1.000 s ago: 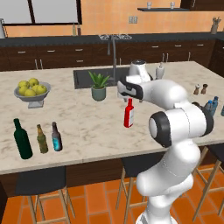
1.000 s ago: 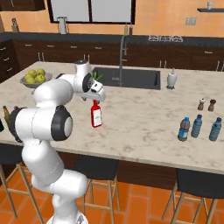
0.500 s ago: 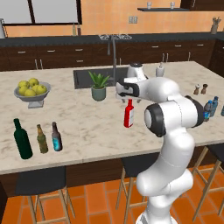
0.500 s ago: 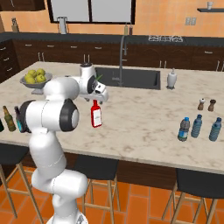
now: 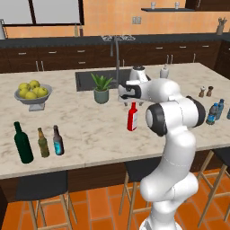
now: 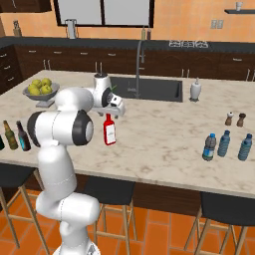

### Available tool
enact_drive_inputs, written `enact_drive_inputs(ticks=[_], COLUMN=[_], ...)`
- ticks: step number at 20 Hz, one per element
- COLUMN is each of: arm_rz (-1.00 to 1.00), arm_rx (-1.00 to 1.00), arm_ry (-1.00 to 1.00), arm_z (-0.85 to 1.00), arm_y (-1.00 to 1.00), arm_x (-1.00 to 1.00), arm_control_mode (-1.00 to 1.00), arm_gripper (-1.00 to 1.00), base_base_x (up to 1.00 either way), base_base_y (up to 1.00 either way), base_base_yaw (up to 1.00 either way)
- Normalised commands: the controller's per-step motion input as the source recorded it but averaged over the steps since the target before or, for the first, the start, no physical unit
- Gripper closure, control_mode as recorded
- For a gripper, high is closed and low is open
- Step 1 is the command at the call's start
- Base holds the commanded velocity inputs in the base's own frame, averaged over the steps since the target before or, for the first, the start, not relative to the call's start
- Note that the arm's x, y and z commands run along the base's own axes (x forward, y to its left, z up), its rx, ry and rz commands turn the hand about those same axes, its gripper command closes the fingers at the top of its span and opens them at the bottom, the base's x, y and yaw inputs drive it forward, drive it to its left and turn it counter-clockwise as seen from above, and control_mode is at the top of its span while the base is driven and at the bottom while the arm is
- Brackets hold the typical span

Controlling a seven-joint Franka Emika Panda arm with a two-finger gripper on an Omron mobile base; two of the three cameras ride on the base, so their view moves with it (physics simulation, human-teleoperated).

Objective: Move the plastic bottles in the middle to the plastics group, and the glass bottles in the middle to the glass group.

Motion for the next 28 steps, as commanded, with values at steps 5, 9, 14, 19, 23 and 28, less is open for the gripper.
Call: enact_drive_inputs(ticks=[5,9,14,19,23,28], arm_rz=[0.01,0.02,0.22,0.41,0.36,0.31], arm_rx=[0.0,0.0,0.1,0.06,0.0,0.0], arm_ry=[0.0,0.0,0.01,0.13,0.05,0.0], arm_z=[-0.05,-0.2,0.15,0.48,0.25,0.1], arm_y=[0.01,0.04,0.1,0.46,0.79,0.99], arm_x=[-0.05,0.0,-0.35,-0.62,-0.58,-0.44], arm_control_mode=[-1.0,-1.0,-1.0,-1.0,-1.0,-1.0], arm_gripper=[1.0,1.0,1.0,1.0,1.0,1.0], base_base_x=[0.0,0.0,0.0,0.0,0.0,0.0], base_base_y=[0.0,0.0,0.0,0.0,0.0,0.0], base_base_yaw=[0.0,0.0,0.0,0.0,0.0,0.0])
